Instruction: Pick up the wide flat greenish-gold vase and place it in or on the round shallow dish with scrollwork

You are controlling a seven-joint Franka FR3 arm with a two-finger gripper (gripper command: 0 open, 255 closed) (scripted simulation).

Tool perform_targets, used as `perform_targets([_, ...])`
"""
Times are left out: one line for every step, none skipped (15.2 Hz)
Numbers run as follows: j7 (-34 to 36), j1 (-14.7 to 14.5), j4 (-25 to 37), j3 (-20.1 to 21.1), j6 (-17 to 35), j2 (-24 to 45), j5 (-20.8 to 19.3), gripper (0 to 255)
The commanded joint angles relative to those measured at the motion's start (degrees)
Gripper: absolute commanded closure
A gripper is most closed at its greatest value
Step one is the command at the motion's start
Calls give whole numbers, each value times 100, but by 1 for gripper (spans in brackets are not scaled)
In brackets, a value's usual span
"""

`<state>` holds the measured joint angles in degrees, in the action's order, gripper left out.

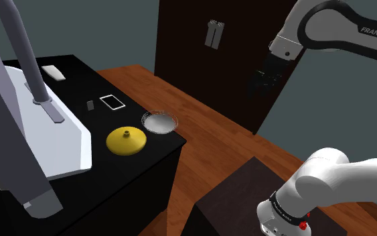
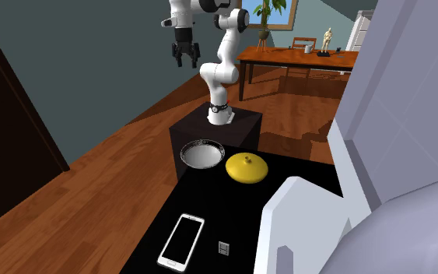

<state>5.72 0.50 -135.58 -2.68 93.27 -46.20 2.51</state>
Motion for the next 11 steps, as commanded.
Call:
perform_targets([0,0,0,0,0,0,0,0])
perform_targets([104,-42,-4,104,110,106,68,0])
perform_targets([208,-84,-1,206,220,218,133,0])
perform_targets([310,-124,9,308,329,337,195,0])
perform_targets([411,-163,26,410,439,461,254,0])
perform_targets([511,-200,51,510,547,592,310,0])
perform_targets([611,-236,82,610,655,728,361,0])
perform_targets([711,-271,120,709,761,870,408,0])
perform_targets([810,-304,166,807,866,1016,451,0])
perform_targets([908,-334,219,905,969,1168,489,0])
perform_targets([1008,-363,278,1001,1070,1325,522,0])
